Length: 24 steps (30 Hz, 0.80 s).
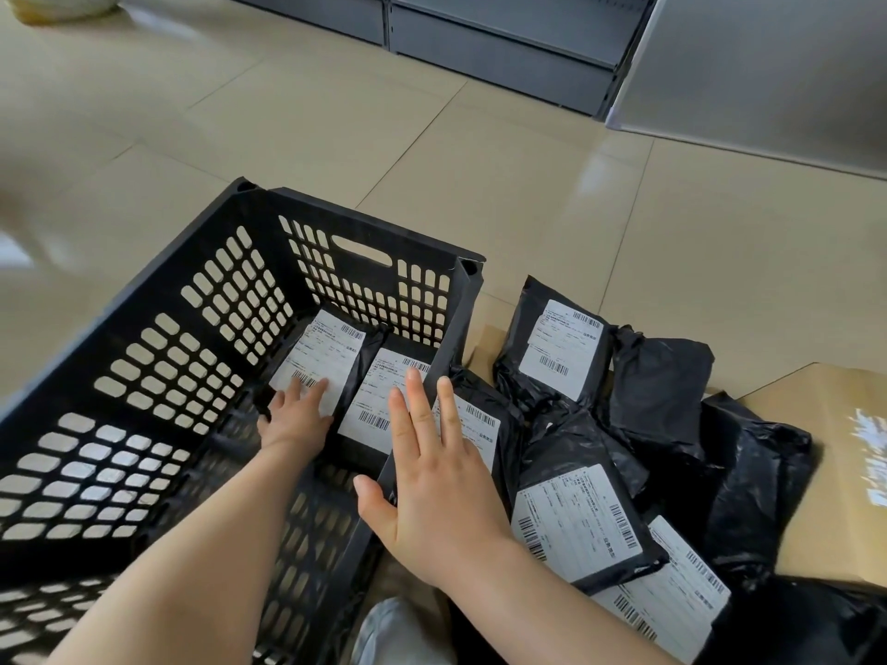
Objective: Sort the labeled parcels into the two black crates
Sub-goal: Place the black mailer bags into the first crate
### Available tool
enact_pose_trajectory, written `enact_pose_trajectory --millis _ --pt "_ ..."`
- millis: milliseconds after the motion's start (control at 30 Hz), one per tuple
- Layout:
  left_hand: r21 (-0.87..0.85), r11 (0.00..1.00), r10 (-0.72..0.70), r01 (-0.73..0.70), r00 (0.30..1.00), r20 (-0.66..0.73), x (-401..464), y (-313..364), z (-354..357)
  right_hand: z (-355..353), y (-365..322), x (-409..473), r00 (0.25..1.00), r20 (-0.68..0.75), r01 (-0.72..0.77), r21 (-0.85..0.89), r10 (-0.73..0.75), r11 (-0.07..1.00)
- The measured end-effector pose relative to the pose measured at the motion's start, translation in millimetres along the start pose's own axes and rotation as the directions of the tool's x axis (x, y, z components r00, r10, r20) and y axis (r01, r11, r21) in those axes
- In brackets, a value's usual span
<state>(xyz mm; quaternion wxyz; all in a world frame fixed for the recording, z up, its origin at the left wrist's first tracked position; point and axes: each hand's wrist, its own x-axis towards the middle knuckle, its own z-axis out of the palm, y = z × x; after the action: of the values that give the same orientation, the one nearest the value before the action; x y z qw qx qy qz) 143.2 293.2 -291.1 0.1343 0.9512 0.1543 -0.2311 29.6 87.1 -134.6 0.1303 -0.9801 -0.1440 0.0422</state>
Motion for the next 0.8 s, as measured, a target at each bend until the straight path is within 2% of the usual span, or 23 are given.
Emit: enact_pose_trajectory --millis 200,367,467,600,733,800 --pt "0.032 0.999 -0.044 0.041 0.994 0.103 -3 7 -14 -8 1 1 0.996 0.089 0.024 0.027 -0.026 0.999" --pt "0.035 0.999 -0.031 0.03 0.998 0.047 -17 17 -40 -17 1 1 0.988 0.152 0.012 0.023 -0.016 1.0" --pt "-0.067 0.997 0.026 -0.024 1.0 0.017 -30 27 -59 -26 3 2 0.975 0.221 0.006 0.045 -0.016 0.999" --pt "-0.206 0.974 0.091 -0.09 0.996 -0.006 -54 48 -85 -43 6 3 0.964 0.265 -0.015 0.171 -0.031 0.985" --pt "-0.235 0.969 0.079 -0.079 0.997 -0.013 -81 76 -110 -55 13 -13 0.968 0.234 0.07 0.095 -0.09 0.993" --pt "-0.276 0.956 0.087 -0.096 0.995 -0.045 -97 92 -121 -66 20 -22 0.974 0.213 0.062 0.092 -0.081 0.994"
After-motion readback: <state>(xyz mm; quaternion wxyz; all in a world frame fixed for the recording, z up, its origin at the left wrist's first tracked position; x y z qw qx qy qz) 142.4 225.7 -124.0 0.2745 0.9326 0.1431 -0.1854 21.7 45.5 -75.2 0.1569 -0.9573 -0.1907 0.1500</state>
